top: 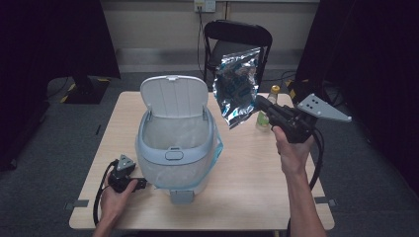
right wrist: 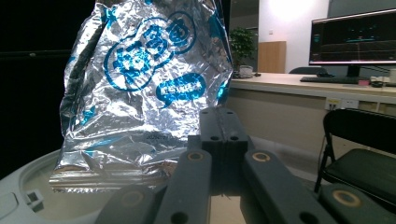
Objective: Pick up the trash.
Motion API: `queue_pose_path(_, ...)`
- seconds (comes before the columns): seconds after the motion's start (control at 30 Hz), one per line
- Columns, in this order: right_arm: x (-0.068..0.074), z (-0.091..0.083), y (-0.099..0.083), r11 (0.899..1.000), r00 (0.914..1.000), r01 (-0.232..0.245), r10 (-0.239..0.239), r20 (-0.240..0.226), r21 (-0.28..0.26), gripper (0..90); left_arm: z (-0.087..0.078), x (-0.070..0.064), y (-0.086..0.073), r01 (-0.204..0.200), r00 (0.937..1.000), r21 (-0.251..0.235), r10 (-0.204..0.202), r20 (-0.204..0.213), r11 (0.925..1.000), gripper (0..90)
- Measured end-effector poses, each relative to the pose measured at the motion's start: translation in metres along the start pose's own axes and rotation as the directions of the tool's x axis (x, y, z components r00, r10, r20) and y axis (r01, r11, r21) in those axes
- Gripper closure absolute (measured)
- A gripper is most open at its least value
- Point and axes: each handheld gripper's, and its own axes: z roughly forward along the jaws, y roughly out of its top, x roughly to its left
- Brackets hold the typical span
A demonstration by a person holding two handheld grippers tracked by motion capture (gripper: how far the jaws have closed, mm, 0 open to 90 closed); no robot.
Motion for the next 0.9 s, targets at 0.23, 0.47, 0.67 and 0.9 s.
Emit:
queue_pose_path(0.23, 0.015, 0.022, 0.005, 1.000, 0.9988, 0.001, -0.001, -0.048, -0.003, 90.0, 0.000, 0.000, 0.000, 0.000, 1.0000, 0.000, 0.000, 0.000, 1.0000, 20.6)
queue_pose_path(0.47, 0.031, 0.046, 0.008, 1.000, 0.9956, 0.013, -0.010, -0.094, 0.023, 90.0, 0.000, 0.000, 0.000, 0.000, 1.0000, 0.000, 0.000, 0.000, 1.0000, 20.7)
queue_pose_path(0.67, 0.049, 0.068, 0.006, 0.997, 0.9897, 0.046, -0.037, -0.138, 0.058, 90.0, 0.000, 0.000, 0.000, 0.000, 1.0000, 0.000, 0.000, 0.000, 1.0000, 20.7)
queue_pose_path(0.9, 0.063, 0.091, -0.004, 0.993, 0.9846, 0.057, -0.039, -0.171, 0.105, 90.0, 0.000, 0.000, 0.000, 0.000, 1.0000, 0.000, 0.000, 0.000, 1.0000, 20.7)
